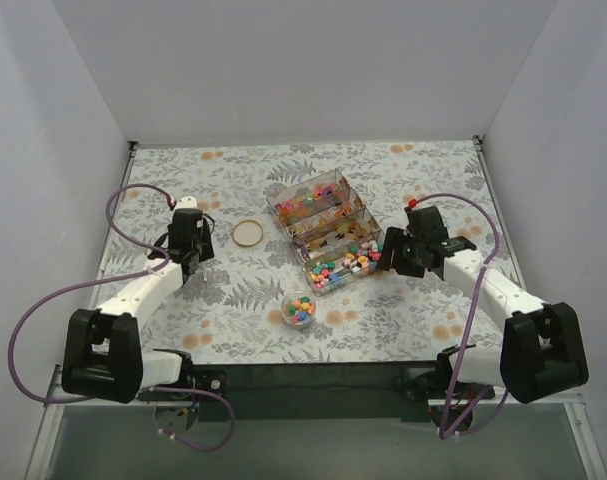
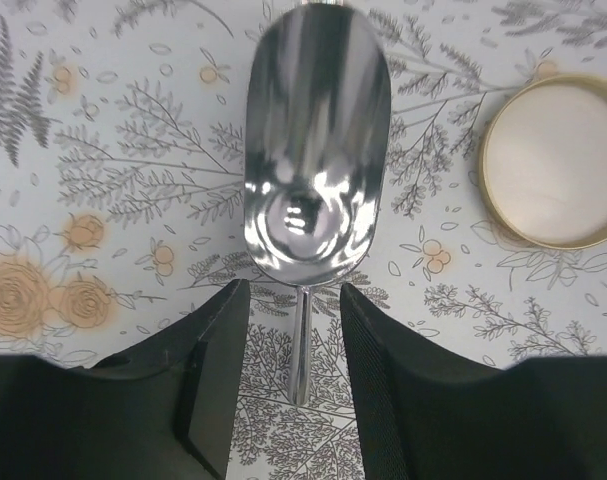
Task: Pack the candies
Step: Place the spatula at the center of the board, then adjust the storage box at the center of the board.
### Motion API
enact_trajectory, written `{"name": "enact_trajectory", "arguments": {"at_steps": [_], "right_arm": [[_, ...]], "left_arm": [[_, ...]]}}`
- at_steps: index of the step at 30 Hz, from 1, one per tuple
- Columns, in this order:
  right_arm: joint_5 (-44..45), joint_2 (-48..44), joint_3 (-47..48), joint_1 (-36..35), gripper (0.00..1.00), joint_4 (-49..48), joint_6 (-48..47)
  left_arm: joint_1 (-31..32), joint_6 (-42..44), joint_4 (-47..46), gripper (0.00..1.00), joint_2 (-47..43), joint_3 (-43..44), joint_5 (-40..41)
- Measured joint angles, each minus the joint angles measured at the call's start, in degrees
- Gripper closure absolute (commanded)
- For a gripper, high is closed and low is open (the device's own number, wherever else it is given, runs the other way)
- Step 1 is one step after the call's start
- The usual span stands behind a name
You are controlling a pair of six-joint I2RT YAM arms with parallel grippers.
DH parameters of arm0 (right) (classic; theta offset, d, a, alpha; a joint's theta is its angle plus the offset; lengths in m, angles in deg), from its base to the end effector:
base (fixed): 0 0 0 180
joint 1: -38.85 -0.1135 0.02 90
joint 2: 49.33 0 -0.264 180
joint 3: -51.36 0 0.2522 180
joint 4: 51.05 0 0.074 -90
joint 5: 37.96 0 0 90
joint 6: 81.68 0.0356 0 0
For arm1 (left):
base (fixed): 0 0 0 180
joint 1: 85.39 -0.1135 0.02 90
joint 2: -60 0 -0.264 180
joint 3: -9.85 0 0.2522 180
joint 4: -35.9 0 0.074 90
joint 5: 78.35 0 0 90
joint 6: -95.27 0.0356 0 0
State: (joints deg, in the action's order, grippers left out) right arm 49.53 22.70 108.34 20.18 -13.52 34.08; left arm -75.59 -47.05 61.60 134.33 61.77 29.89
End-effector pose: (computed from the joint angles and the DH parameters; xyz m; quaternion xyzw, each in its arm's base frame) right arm 0.2351 0.0811 0.2121 0.0515 0.9455 0.1405 0.2891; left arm 0.2520 -0.0322 0.1913 -0.3872 0.8388 -0.0553 0.3787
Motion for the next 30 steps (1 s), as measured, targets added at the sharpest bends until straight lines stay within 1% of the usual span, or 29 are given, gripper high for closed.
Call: {"name": "enact_trajectory", "arguments": {"at_steps": [5, 9, 10, 12, 15, 16, 18, 19, 20, 21, 23, 24, 25, 26, 27, 29, 30], "right_arm": [[-0.2, 1.5, 0.0, -0.5, 0.33, -1.4, 7.5], [0.9, 1.7, 0.0, -1.9, 0.33, -1.8, 13.4], [1.1, 2.0, 0.0, -2.3, 0.33, -1.9, 14.8], [1.8, 3.0, 0.1, -3.0, 0.34, -2.3, 17.3], [2.3, 5.0, 0.1, -3.6, 0.38, -3.1, 20.8], [2.3, 5.6, 0.1, -3.6, 0.42, -3.4, 21.9], [2.3, 6.9, 0.3, -3.7, 0.44, -4.0, 23.9], [2.4, 7.8, 0.8, -3.8, 0.48, -4.2, 24.9], [2.4, 8.4, 1.2, -3.8, 0.50, -4.2, 25.2], [2.4, 9.2, 1.7, -3.8, 0.53, -4.2, 25.8], [2.5, 10.9, 2.9, -3.8, 0.62, -4.0, 26.5], [2.6, 11.8, 3.6, -3.8, 0.64, -3.8, 26.8], [3.0, 12.7, 4.5, -3.8, 0.73, -3.2, 26.9], [3.3, 13.2, 5.1, -3.8, 0.77, -2.7, 26.9], [3.7, 13.7, 5.8, -3.8, 0.83, -1.9, 27.5], [4.7, 15.0, 7.4, -3.1, 0.87, -0.6, 28.2], [5.4, 15.8, 8.3, -2.5, 0.93, -0.3, 28.1]], "left_arm": [[0.0, 2.3, 3.3, 0.57, -6.2, 4.5, 1.7], [0.0, 2.9, 5.0, 0.56, -8.9, 10.0, 3.3], [0.0, 3.0, 5.2, 0.55, -9.3, 11.2, 3.7], [0.0, 2.9, 5.7, 0.52, -10.2, 13.1, 4.6], [0.0, 2.5, 5.9, 0.49, -11.7, 14.2, 5.8], [0.0, 2.3, 6.1, 0.48, -12.2, 14.2, 6.1], [0.0, 2.2, 6.5, 0.43, -12.9, 14.2, 6.4], [0.1, 2.2, 6.7, 0.41, -13.1, 14.2, 6.5], [0.2, 2.2, 6.8, 0.29, -13.2, 14.2, 6.4], [0.3, 2.3, 7.0, 0.23, -13.4, 14.2, 6.5], [0.8, 2.6, 6.8, 0.11, -13.7, 14.1, 6.7], [1.1, 2.7, 6.7, 0.10, -13.9, 13.9, 6.9], [1.4, 2.8, 6.4, 0.10, -14.2, 13.5, 7.1], [1.6, 3.0, 6.0, 0.09, -14.5, 13.0, 7.3], [1.9, 3.2, 5.8, 0.08, -14.8, 12.4, 7.3], [2.3, 3.7, 5.6, 0.08, -15.3, 11.2, 7.5], [2.5, 4.1, 5.6, 0.07, -15.4, 10.6, 7.5]]}}
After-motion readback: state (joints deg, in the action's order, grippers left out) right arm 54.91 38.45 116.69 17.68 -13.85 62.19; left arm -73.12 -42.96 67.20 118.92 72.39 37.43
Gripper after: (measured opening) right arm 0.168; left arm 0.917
